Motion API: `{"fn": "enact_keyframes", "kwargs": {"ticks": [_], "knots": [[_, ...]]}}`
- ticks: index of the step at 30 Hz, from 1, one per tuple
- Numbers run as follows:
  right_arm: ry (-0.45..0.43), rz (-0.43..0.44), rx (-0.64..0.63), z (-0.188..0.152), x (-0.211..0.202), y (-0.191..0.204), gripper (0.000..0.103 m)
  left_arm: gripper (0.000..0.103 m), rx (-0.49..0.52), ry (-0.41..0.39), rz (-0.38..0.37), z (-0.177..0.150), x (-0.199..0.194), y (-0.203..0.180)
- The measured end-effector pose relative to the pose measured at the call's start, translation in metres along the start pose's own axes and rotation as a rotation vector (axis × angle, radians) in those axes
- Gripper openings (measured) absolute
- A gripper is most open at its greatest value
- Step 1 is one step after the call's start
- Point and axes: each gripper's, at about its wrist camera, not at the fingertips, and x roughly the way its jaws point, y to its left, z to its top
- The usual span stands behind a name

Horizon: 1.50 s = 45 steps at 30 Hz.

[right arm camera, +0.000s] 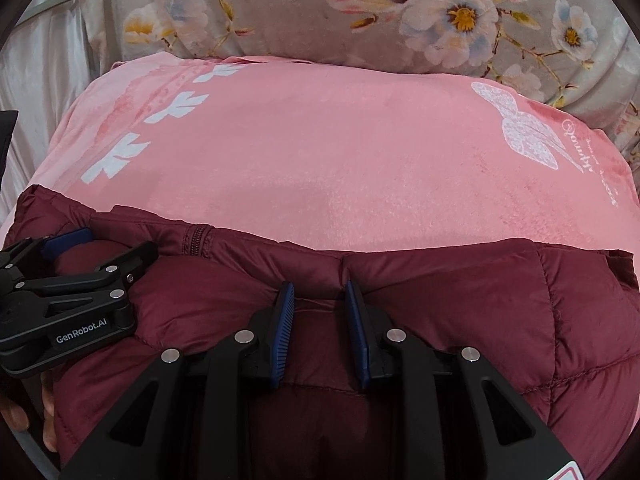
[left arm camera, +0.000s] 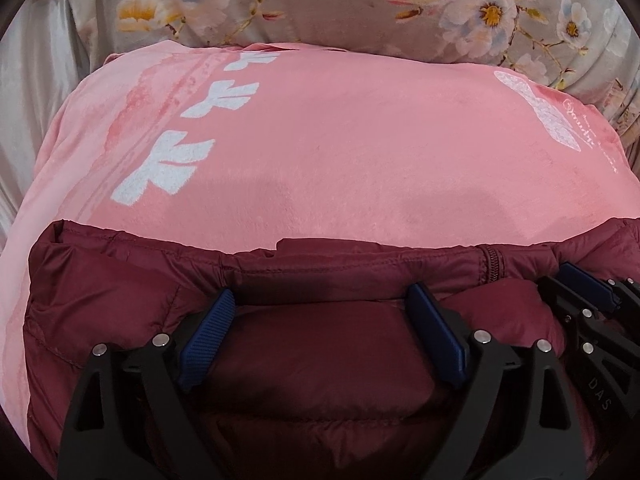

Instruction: Fold large clothes

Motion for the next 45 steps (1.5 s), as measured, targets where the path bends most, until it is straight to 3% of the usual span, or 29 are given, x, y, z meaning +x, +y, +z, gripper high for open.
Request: {"fn": "enact_keyframes", "kwargs": {"ticks": [16, 22, 25, 27, 29, 32, 35, 45], "knots": [[0.002, -0.001, -0.012, -0.001, 0.002, 0.001, 0.027, 0.089, 0.012, 0.005, 0.042, -0.001, 0.001, -0.006], [0.003, -0.045, -0.053, 0.001, -0.001, 0.009, 0.039, 0.089, 0.011, 0.007, 0.038, -0.001, 0.001, -0.005], [0.048, -0.067, -0.042, 0.007, -0.003, 0.008, 0.043, 0.089, -0.001, 0.018, 0.020, -0.001, -0.005, 0.001], [0.050, -0.021, 0.063, 0.004, -0.024, 0.003, 0.045, 0.089, -0.021, 0.019, 0.003, -0.006, -0.022, 0.008], [0.004, 0.087, 0.122, -0.006, -0.051, 0.007, 0.045, 0.089, -0.026, -0.005, -0.017, -0.017, -0.050, 0.014], [-0.013, 0.115, 0.105, -0.022, -0.064, 0.028, 0.045, 0.089, -0.031, -0.024, 0.037, -0.034, -0.069, 0.020], [-0.029, 0.047, 0.041, -0.036, -0.058, 0.048, 0.045, 0.091, -0.073, -0.019, 0.054, -0.047, -0.064, 0.031], [-0.048, 0.020, 0.055, -0.045, -0.042, 0.045, 0.044, 0.094, -0.067, -0.043, 0.125, -0.055, -0.053, 0.024]]}}
